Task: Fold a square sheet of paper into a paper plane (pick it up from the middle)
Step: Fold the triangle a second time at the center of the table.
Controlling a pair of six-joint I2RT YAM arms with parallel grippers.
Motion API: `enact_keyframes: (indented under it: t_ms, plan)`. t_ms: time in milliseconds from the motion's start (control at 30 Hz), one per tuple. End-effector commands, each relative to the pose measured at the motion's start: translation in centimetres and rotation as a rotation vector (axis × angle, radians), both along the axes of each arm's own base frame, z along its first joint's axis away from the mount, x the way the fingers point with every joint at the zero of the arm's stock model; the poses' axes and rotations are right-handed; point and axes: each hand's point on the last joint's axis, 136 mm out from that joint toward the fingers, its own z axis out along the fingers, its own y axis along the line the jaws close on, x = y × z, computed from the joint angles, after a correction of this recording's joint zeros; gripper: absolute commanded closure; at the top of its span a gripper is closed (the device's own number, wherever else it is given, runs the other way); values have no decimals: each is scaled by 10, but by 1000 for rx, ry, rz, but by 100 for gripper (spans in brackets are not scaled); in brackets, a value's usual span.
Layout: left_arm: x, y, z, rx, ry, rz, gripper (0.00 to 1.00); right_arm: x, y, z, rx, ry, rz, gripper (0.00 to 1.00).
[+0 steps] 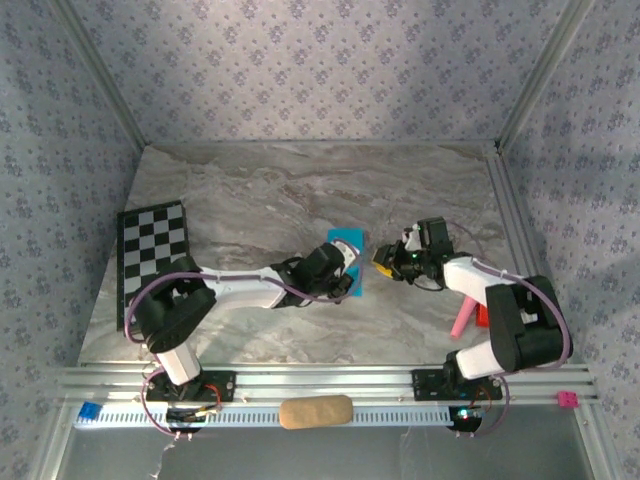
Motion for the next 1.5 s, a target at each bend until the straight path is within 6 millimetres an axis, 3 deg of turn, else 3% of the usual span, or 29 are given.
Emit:
enact_keyframes:
  t_ms: [0,167,467,567,800,1133,1467]
  plan:
    - [-11,-18,23,-185,129,-58,100,-13,-14,-4,-94,11,8,70]
    - [-6,-22,26,-245,205,-56,100,-24,-7,1,-72,-2,60,75]
    - [-3,-33,22,-291,277,-37,100,-35,16,-11,-88,15,144,97]
    - [-3,-33,19,-289,287,-31,100,-35,26,-15,-91,23,166,99]
    - [-3,-32,15,-287,294,-20,100,-38,28,-33,-115,65,168,100]
    - [1,-27,9,-273,306,6,100,-57,6,-66,-264,167,199,100]
    - [17,-9,-4,-243,308,63,100,-56,5,-67,-282,169,216,100]
